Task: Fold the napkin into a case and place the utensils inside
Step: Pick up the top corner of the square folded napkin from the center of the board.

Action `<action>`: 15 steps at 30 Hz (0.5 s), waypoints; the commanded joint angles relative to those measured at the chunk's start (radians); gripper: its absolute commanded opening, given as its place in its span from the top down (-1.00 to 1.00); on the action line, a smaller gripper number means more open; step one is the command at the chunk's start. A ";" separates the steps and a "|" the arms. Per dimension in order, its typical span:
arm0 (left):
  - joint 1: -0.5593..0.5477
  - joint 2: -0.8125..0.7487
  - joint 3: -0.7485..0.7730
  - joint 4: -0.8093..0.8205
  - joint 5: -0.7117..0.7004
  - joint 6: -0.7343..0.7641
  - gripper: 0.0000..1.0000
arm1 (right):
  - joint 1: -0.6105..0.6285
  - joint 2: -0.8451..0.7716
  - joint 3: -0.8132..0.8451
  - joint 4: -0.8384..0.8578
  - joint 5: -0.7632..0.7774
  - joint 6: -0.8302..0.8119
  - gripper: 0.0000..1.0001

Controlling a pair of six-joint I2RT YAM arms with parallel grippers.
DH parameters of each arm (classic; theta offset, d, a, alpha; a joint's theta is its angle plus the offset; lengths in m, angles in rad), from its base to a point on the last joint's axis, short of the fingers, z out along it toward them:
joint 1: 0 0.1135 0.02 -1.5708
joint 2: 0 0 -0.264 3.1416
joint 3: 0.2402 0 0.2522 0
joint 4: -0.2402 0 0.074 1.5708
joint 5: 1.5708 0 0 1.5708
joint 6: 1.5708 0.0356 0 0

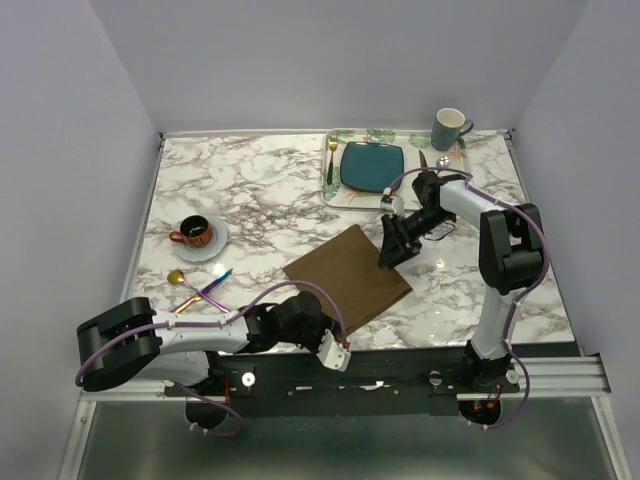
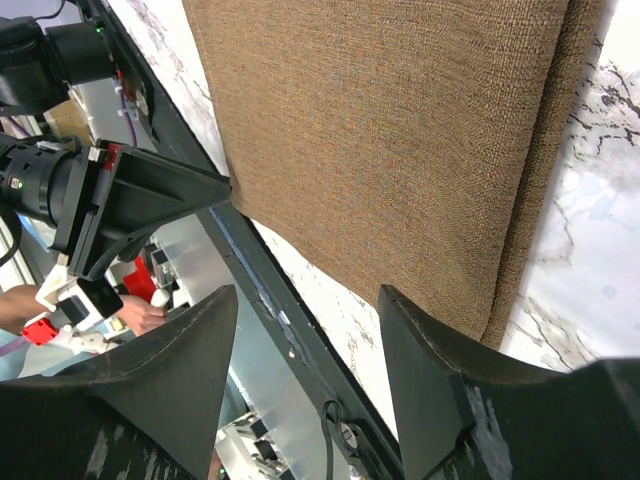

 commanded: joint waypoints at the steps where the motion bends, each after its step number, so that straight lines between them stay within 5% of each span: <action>1: -0.011 -0.001 0.006 -0.037 0.034 0.050 -0.04 | -0.001 0.009 0.005 0.012 0.010 -0.009 -0.35; 8: -0.014 0.034 0.043 -0.089 0.057 0.044 -0.09 | -0.004 0.009 -0.005 0.012 0.008 -0.020 -0.36; 15: -0.014 0.028 0.059 -0.078 0.025 0.007 0.30 | -0.004 0.013 -0.006 0.014 -0.001 -0.021 -0.37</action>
